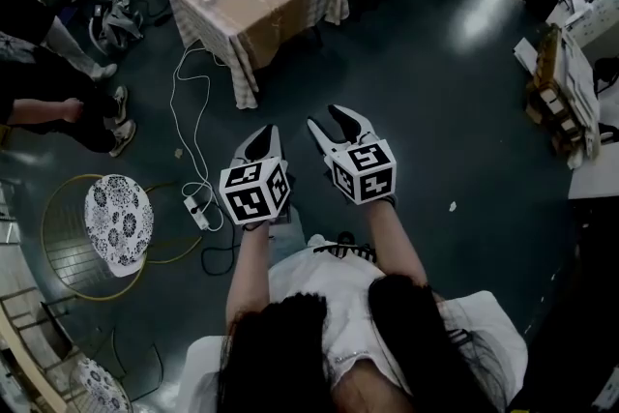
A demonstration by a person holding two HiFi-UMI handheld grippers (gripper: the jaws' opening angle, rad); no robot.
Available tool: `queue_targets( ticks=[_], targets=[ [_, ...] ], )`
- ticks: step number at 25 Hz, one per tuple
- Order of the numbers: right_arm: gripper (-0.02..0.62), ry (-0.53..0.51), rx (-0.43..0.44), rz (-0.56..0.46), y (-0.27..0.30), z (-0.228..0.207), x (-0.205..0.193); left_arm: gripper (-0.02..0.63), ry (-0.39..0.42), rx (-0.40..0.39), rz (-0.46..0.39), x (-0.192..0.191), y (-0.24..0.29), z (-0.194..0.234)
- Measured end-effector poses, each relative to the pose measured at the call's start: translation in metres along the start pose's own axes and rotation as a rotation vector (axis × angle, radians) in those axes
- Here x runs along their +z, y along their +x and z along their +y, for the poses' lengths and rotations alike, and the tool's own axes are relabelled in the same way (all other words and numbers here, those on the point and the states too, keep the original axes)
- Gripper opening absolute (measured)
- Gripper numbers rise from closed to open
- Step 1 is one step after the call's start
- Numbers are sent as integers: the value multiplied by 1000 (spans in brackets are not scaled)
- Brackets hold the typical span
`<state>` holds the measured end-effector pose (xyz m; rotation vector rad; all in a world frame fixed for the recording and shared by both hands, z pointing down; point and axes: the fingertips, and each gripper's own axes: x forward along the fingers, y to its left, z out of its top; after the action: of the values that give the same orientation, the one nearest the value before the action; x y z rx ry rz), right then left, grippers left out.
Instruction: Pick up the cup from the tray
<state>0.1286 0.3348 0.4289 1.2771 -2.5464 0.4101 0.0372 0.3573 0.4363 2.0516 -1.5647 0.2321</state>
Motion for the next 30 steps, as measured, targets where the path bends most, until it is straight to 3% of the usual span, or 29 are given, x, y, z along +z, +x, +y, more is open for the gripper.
queue_targets(
  ticks=[7,30],
  targets=[
    [180,8,7,23,50,-10,15,5,24,15,3,28,35,26],
    [209,49,-54,7,179,-16,64,5,33,-61,25,106,117,116]
  ],
)
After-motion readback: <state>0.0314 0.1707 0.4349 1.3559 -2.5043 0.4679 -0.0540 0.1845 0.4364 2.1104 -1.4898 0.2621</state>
